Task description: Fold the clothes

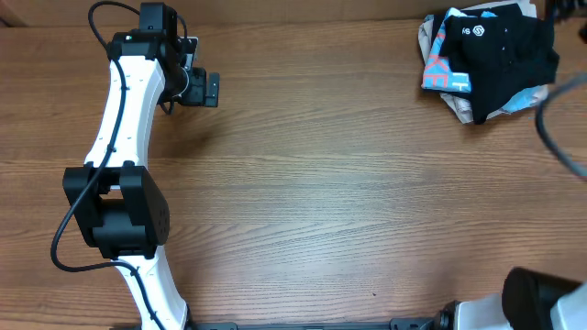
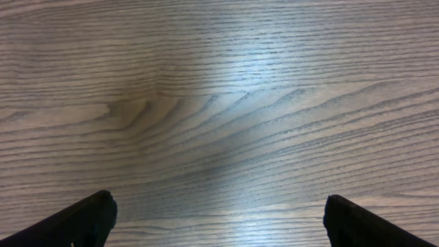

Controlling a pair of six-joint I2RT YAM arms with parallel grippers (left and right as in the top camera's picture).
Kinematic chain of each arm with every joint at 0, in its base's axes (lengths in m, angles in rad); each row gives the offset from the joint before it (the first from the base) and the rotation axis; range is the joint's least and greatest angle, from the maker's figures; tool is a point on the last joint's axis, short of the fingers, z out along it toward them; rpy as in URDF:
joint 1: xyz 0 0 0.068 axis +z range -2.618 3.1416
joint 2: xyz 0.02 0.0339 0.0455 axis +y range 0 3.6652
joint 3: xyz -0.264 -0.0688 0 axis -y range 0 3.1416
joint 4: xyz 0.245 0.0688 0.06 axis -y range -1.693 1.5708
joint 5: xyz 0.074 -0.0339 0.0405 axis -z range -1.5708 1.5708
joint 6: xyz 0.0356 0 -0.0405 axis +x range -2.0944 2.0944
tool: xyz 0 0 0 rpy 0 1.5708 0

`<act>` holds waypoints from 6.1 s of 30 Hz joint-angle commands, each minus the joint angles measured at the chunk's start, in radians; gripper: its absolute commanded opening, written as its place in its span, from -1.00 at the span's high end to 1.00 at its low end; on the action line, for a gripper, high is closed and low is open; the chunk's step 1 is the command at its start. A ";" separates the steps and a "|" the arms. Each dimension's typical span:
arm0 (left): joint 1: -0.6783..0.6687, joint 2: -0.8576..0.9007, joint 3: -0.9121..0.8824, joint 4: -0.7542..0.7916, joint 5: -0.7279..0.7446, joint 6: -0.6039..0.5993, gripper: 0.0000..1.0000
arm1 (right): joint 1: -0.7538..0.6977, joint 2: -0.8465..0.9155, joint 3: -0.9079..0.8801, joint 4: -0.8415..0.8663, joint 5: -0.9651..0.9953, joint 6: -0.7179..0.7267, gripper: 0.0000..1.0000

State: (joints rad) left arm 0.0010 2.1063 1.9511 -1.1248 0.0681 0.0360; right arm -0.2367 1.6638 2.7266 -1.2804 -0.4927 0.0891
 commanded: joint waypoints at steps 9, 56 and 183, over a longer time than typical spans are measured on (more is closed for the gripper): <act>0.004 0.013 0.014 0.004 0.010 0.010 -0.99 | -0.005 0.048 -0.018 -0.010 -0.067 -0.004 -1.00; 0.005 0.013 0.014 0.004 0.010 0.009 -1.00 | 0.687 0.027 -0.829 0.775 0.298 -0.011 -1.00; 0.142 -1.092 -0.371 0.287 0.169 0.031 -1.00 | 0.269 -1.661 -2.718 1.208 0.370 -0.011 -1.00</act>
State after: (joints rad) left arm 0.1158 1.0813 1.7454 -0.9226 0.1390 0.0551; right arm 0.0341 0.0147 0.0185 -0.0788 -0.1303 0.0776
